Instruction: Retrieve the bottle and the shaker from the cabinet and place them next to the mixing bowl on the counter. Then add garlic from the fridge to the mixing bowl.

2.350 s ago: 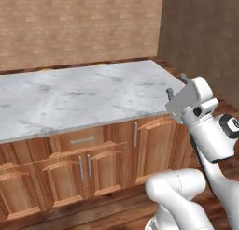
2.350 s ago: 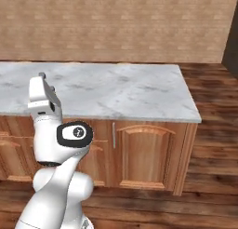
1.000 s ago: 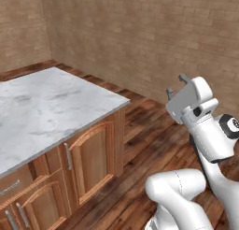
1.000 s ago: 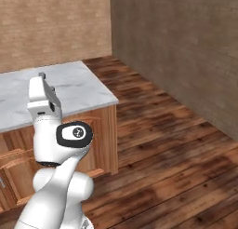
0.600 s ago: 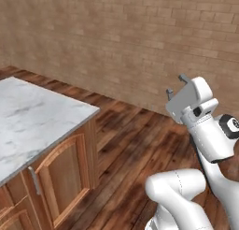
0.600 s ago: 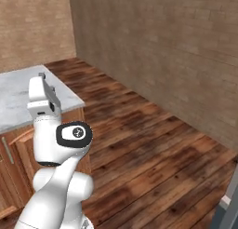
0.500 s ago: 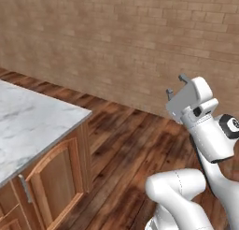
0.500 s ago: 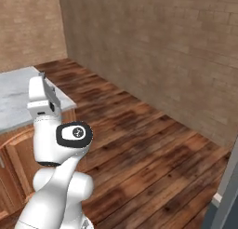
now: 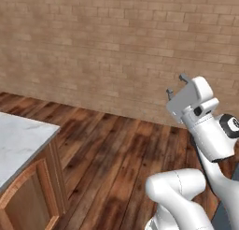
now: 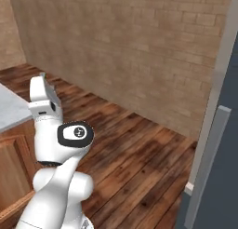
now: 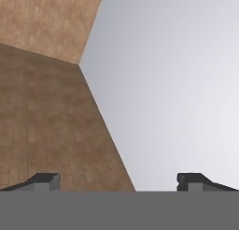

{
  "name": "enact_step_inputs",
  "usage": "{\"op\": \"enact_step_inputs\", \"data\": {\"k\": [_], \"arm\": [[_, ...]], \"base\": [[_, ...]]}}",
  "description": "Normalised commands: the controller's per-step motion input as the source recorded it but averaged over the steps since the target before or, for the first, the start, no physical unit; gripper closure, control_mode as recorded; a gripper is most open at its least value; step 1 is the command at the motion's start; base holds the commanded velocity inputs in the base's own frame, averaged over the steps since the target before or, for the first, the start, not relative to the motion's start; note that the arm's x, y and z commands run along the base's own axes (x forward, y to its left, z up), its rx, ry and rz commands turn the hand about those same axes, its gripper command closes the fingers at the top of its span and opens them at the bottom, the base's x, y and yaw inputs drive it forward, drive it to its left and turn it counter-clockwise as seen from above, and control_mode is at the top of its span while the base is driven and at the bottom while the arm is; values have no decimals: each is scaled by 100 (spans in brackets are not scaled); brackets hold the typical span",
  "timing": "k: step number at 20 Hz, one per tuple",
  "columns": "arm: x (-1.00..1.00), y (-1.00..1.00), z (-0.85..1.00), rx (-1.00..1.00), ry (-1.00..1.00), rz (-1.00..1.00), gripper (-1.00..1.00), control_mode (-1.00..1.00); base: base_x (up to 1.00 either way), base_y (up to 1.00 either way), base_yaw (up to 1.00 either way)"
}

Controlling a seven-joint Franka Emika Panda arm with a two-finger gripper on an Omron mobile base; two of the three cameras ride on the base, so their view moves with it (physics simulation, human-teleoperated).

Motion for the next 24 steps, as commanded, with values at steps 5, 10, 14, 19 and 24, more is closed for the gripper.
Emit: {"op": "enact_step_inputs", "data": {"k": [5, 10, 14, 19, 24], "arm": [[0, 0, 0, 0, 0, 0, -100, 100], [0, 0, 0, 0, 0, 0, -100, 100], [0, 0, 0, 0, 0, 0, -100, 100], [0, 0, 0, 0, 0, 0, -100, 100], [0, 0, 0, 0, 0, 0, -100, 100]], "base": [[34, 29, -40], [57, 56, -33], [71, 65, -26], [71, 1, -14], [76, -47, -6]]}}
